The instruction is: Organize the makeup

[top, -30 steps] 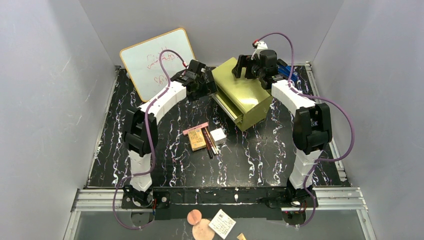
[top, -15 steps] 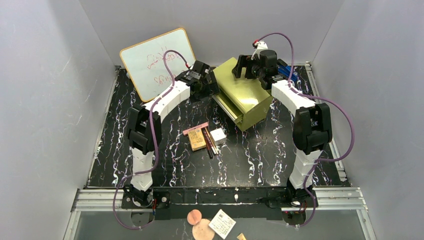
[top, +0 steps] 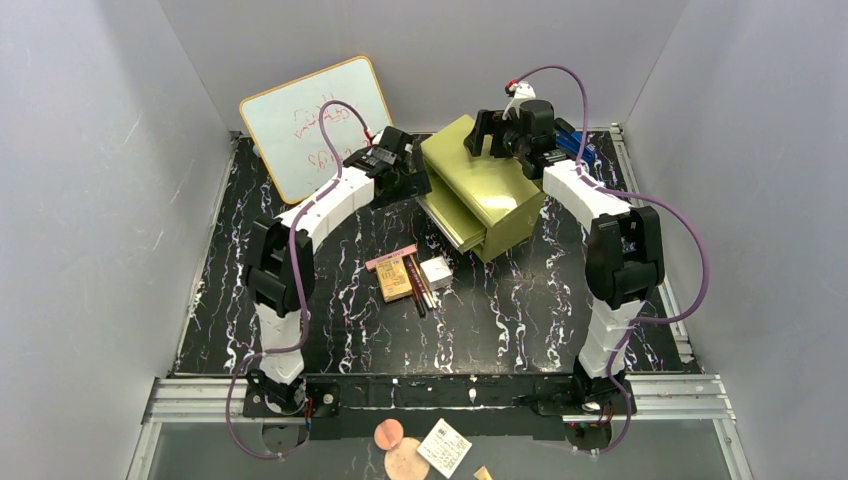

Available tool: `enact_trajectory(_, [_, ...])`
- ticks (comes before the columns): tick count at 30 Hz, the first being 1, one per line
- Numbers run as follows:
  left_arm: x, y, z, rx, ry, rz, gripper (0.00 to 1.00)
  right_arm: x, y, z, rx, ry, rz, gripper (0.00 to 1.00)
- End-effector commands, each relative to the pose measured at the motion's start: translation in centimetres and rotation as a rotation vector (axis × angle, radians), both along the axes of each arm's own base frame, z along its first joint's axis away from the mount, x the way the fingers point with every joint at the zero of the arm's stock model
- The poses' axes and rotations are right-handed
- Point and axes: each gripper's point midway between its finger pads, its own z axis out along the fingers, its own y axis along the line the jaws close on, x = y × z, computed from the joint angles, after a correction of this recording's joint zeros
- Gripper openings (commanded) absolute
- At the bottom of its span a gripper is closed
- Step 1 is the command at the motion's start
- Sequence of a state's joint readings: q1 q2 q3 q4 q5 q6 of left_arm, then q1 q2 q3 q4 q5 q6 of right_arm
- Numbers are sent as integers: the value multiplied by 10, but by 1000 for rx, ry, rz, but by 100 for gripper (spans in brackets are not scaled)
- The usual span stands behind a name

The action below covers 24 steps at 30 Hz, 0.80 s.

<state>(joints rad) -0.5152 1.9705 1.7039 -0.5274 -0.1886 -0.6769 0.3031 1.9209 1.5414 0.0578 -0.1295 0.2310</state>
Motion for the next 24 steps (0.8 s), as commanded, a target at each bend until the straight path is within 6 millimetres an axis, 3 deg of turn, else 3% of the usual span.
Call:
enact_trajectory(1, [-25,49,-6,157,61,28,98,-62,-40,-140,-227,423,-33,99])
enact_trajectory(15, [-46,71,-6,192,81,39,99,-65,-37,-136,-212,424,-28,99])
enact_trajectory(19, [-45,74,8,181,49,38,98,-66,-38,-136,-212,425,-27,99])
enact_trajectory(24, [-28,72,33,151,-22,23,98,-69,-35,-137,-206,431,-15,99])
